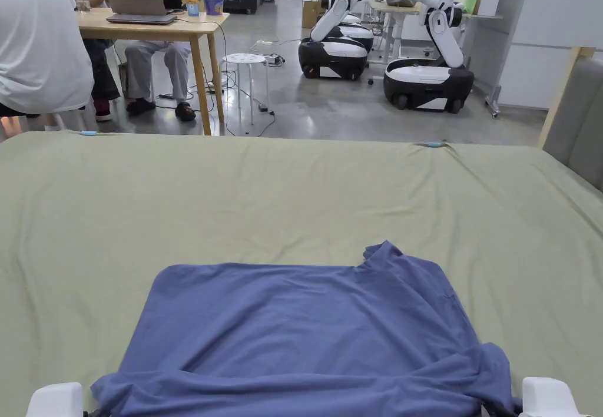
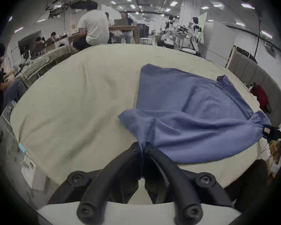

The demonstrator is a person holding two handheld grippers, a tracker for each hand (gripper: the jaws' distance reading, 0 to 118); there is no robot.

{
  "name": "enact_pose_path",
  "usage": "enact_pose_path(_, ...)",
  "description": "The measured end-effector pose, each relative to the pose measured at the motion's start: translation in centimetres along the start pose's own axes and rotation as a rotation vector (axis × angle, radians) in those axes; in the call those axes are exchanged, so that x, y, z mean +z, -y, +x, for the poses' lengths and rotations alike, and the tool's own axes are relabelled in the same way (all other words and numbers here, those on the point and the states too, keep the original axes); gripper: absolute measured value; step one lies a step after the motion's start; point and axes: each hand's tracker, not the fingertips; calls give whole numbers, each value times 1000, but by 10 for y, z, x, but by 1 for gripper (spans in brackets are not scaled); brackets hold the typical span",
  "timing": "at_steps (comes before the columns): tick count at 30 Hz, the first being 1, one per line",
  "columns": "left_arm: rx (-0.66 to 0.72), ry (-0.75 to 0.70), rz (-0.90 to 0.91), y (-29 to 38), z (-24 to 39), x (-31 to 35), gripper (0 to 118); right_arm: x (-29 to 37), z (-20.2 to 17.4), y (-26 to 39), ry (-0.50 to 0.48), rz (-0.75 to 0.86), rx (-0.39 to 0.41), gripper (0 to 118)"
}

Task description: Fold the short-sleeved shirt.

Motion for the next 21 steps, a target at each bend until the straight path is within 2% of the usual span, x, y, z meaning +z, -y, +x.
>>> enact_pose_path(1, 20, -4, 37, -2, -4, 7, 22, 7, -1, -1, 11, 20, -2, 59)
enact_pose_path(2, 5, -29, 59, -5, -4, 15, 64, 14, -3, -3, 25, 36, 16, 105)
enact_pose_path(3, -15, -41, 71, -9, -3, 21, 97, 21, -5, -7, 36, 44, 37, 118)
enact_pose_path(4, -37, -61, 101, -14, 0, 27, 116, 34, -8, -12, 27, 114, 51, 114)
enact_pose_path(5, -63, -57, 156, -21, 5, 36, 116, 42, -13, -20, 34, 146, 50, 107)
enact_pose_path(7, -85, -48, 205, -39, 18, 44, 112, 48, -29, -38, 22, 173, 61, 109)
enact_pose_path(9, -107, -18, 265, -56, 38, 46, 110, 53, -52, -53, -4, 288, 74, 109)
enact_pose_path(10, -119, -14, 284, -63, 47, 44, 103, 52, -62, -59, -11, 313, 78, 108)
enact_pose_path(11, -133, -7, 288, -69, 57, 41, 82, 45, -73, -66, -10, 330, 82, 104)
enact_pose_path(12, -147, 2, 290, -76, 67, 36, 59, 42, -84, -71, -11, 360, 88, 91)
enact_pose_path(13, -154, 9, 310, -79, 69, 23, 31, 38, -94, -74, -27, 397, 89, 67)
enact_pose_path(14, -159, 10, 323, -82, 76, 18, 0, 36, -101, -77, -45, 388, 102, 17)
enact_pose_path(15, -178, 5, 319, -86, 83, 12, 0, 27, -108, -82, -40, 382, 107, 0)
enact_pose_path(17, -191, 4, 316, -88, 89, 4, 0, 24, -121, -84, 19, 417, 140, 0)
enact_pose_path(19, -189, 42, 280, -93, 88, -6, 0, 17, -122, -89, -56, 378, 132, 0)
enact_pose_path(21, -205, 20, 273, -97, 84, -17, 0, 10, -125, -91, -43, 385, 136, 0)
